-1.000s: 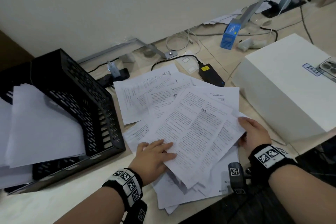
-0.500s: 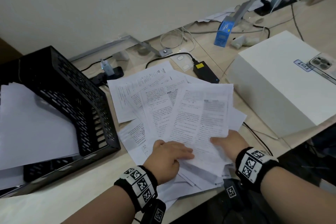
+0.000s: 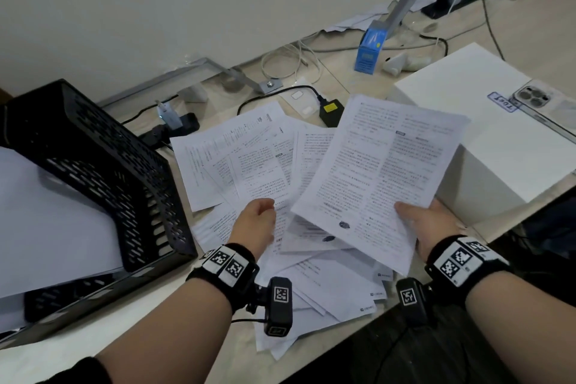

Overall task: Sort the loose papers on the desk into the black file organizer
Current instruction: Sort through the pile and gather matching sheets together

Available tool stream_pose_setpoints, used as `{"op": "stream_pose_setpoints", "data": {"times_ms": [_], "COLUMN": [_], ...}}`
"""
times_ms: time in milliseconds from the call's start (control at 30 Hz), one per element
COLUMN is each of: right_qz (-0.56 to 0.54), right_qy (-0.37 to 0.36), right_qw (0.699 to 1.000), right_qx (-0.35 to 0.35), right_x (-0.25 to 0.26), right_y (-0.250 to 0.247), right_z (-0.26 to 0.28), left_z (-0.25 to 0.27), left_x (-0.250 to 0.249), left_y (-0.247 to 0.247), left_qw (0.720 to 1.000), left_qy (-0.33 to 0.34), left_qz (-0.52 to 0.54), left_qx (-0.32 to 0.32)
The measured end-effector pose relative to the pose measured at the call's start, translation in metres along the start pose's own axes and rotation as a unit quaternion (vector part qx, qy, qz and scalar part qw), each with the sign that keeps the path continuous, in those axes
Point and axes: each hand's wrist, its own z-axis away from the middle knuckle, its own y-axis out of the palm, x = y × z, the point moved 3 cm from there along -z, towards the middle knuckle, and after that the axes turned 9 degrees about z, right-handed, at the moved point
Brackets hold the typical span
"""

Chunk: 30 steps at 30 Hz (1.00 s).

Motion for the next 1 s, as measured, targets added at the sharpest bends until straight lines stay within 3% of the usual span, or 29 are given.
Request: {"op": "stream_pose_setpoints", "data": {"times_ms": [233, 333, 433, 633, 733, 867, 933, 1000], "right_qz": [-0.003, 0.070, 0.162, 0.268, 0.309, 0.289, 0.224, 0.152], "right_qy": [0.045, 0.033, 0.001, -0.084, -0.086, -0.142, -0.125, -0.060], "right_qw": [0.999, 0.996, 0.987, 0.956, 0.945, 0.947, 0.967, 0.985], "right_qx": [-0.031, -0.034, -0.018, 0.081, 0.066, -0.023, 0.000, 0.049], "right_x": [-0.024, -0.028, -0.022, -0.008, -0.015, -0.006, -0.006, -0.010], "right_y": [0.003, 0.002, 0.004, 0.016, 0.013, 0.014, 0.017, 0.020], "right_z": [-0.004, -0.008, -0.003, 0.012, 0.003, 0.001, 0.000, -0.002], "left_z": [-0.002, -0.007, -0.009, -0.002, 0.000, 0.008, 0.008, 0.006], "left_x": [0.001, 0.002, 0.002, 0.008, 0.013, 0.015, 0.021, 0.025], "left_y": [0.027, 0.027, 0.026, 0.035, 0.036, 0.026, 0.019, 0.014], "left_qw": [0.994, 0.991, 0.992, 0.990, 0.988, 0.988, 0.984, 0.980], "left_qy": [-0.090, -0.112, -0.113, -0.091, -0.070, -0.046, -0.044, -0.045], "left_qz": [0.067, 0.070, 0.045, 0.017, 0.016, 0.089, 0.139, 0.172], "left_qx": [-0.010, -0.001, 0.029, 0.110, 0.136, 0.118, 0.105, 0.090]}}
